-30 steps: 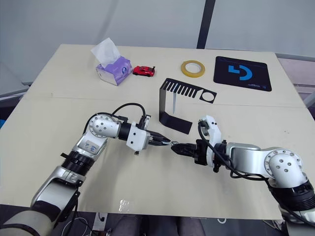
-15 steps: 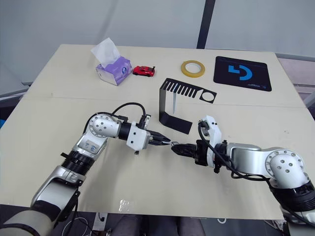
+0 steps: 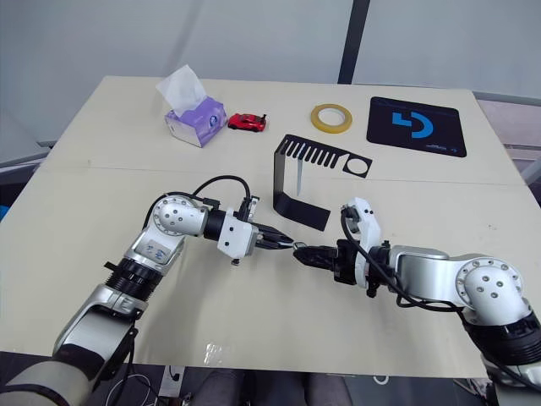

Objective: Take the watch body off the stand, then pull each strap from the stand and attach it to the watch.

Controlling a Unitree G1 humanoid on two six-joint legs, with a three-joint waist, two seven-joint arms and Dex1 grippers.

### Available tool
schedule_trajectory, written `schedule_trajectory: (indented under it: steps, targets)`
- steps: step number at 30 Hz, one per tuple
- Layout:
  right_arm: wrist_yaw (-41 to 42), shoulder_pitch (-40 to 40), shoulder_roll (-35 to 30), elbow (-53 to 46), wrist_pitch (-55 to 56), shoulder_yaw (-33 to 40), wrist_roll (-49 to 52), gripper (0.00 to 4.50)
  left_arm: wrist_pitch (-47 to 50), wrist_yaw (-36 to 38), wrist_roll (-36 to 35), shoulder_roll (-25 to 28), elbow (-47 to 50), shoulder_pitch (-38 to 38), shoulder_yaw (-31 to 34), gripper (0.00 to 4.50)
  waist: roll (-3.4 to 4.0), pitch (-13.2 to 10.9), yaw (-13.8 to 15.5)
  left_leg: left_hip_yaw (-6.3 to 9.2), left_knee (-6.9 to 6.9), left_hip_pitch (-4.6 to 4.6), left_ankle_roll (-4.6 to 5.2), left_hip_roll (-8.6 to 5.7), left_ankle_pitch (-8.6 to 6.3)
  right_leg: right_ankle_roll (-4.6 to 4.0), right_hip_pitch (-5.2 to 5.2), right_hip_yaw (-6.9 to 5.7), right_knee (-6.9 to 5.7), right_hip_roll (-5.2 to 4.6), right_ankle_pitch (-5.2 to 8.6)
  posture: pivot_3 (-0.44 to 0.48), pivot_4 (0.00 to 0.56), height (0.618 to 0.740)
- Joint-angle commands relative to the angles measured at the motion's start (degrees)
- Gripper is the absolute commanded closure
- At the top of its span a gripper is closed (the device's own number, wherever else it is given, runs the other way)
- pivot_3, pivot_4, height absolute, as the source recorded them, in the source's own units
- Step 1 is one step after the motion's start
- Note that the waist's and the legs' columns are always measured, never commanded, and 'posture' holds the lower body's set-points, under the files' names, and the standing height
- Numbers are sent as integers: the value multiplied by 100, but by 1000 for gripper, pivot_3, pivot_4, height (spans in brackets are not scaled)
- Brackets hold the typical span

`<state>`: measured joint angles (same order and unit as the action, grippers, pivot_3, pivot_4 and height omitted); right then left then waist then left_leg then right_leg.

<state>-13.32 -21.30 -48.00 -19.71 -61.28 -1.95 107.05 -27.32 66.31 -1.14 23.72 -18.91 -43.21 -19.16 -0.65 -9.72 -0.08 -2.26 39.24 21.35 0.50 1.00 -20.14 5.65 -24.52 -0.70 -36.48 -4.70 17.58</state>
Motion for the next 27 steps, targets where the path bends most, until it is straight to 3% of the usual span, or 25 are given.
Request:
schedule_trajectory:
  steps: [1,27]
  targets:
    - [14,-31,-46,-228,92,-27,232,2913,-216,-83,48,-67,45,-46,-33,4500,0,0,0,0,0,0,0,0,0,0,0,0,0,0,0,0,150,738]
    - [-6,-209,-149,-96,77,-96,315,2913,-1101,-282,491,-171,-518,-234,-147,4500,0,0,3,0,0,0,0,0,0,0,0,-2,1,-1,0,0,150,738]
